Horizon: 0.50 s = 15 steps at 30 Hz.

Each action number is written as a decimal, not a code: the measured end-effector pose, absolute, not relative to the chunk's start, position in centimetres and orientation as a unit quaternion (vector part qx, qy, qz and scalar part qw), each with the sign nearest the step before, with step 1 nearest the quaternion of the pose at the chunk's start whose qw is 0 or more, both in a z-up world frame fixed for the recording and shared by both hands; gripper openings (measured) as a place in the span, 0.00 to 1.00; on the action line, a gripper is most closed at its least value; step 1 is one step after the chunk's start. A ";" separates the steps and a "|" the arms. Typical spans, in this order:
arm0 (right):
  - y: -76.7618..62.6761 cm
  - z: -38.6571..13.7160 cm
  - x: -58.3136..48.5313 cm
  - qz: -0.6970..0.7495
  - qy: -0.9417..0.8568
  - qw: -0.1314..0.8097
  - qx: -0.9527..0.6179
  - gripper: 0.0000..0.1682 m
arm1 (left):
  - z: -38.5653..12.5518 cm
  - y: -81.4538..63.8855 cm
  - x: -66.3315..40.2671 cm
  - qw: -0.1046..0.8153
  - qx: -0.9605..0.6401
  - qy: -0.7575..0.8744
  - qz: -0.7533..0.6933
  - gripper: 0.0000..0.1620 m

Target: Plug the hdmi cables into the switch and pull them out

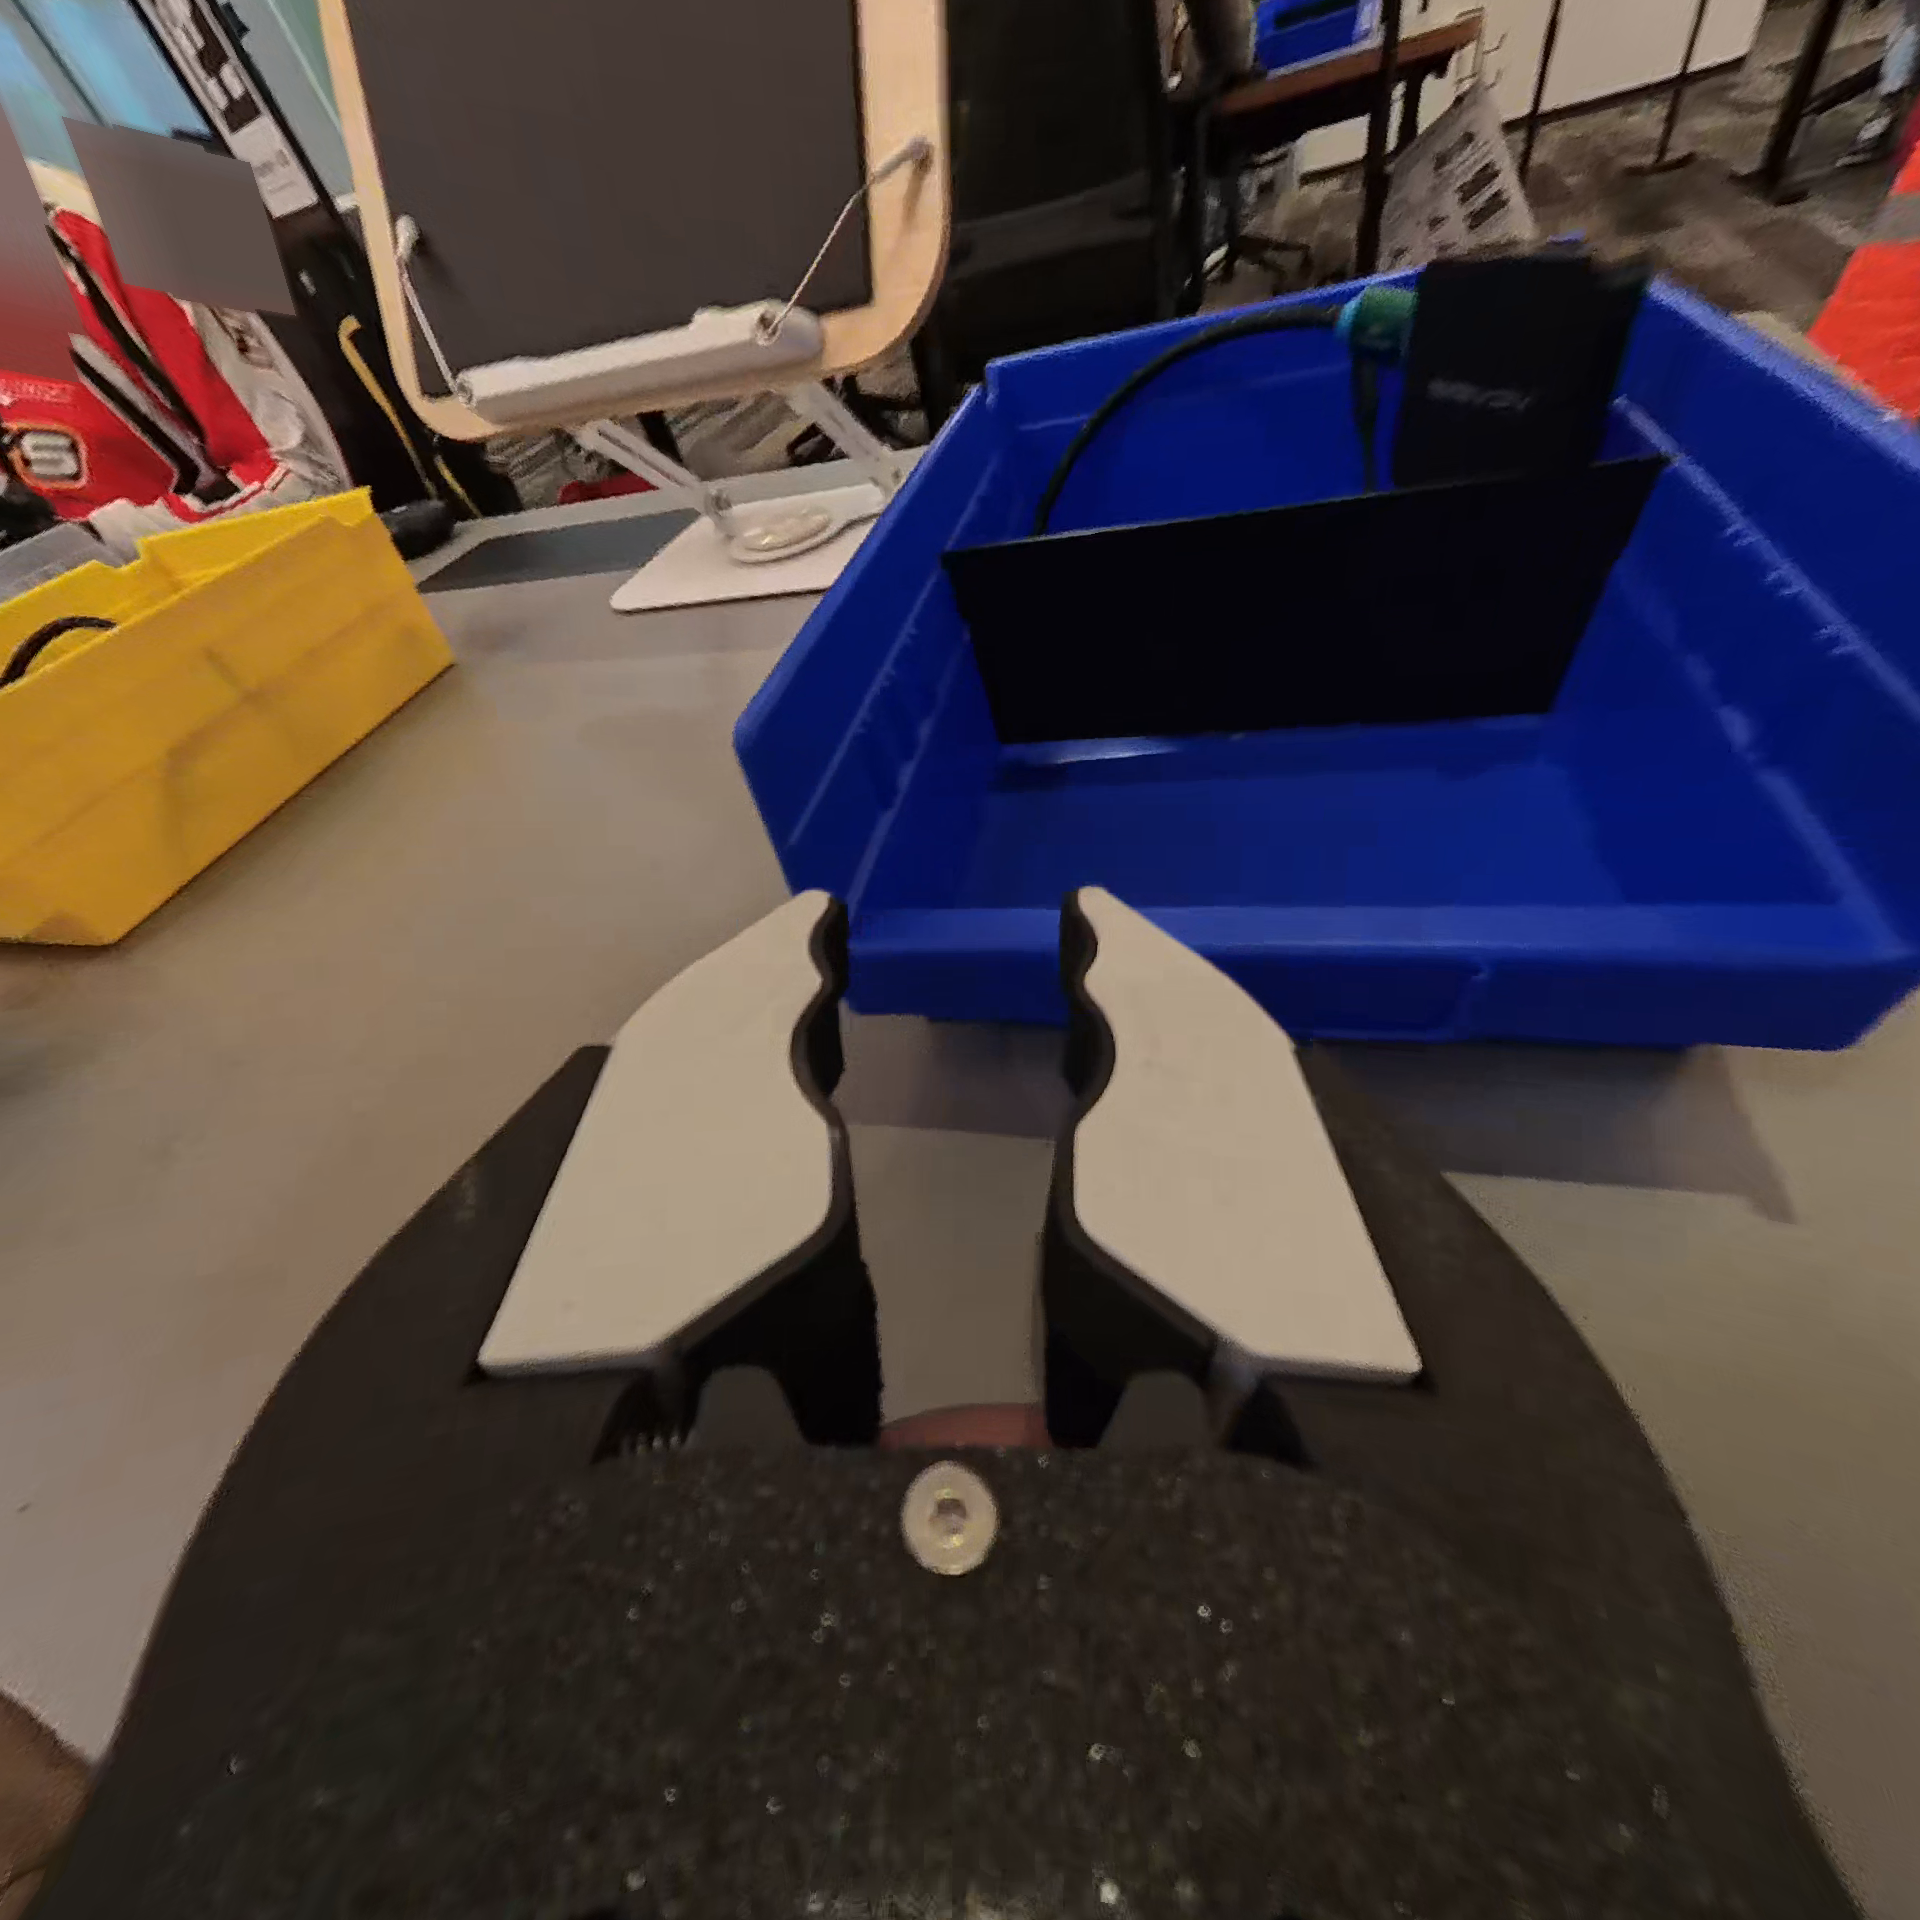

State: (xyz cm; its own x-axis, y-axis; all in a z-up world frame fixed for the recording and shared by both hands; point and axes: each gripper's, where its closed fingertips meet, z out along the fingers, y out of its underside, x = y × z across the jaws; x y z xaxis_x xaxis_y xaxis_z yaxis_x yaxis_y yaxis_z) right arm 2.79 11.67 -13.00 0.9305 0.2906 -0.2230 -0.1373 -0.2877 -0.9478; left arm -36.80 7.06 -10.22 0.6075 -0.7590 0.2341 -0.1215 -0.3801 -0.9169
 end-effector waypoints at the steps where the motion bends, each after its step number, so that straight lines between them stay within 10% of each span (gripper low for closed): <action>1: 11.6 -13.3 2.3 0.181 -0.062 0.589 -0.785 0.22 | -8.9 7.5 -37.2 0.470 -0.750 0.318 -0.340 0.24; 8: 11.5 -13.6 0.4 0.213 -0.093 0.573 -0.786 0.22 | -2.8 23.3 -45.3 0.476 -0.726 0.486 -0.102 0.26; 15: 11.5 -13.3 -1.4 0.260 -0.119 0.564 -0.775 0.26 | -11.3 33.1 -51.3 0.234 -0.740 0.631 0.020 0.23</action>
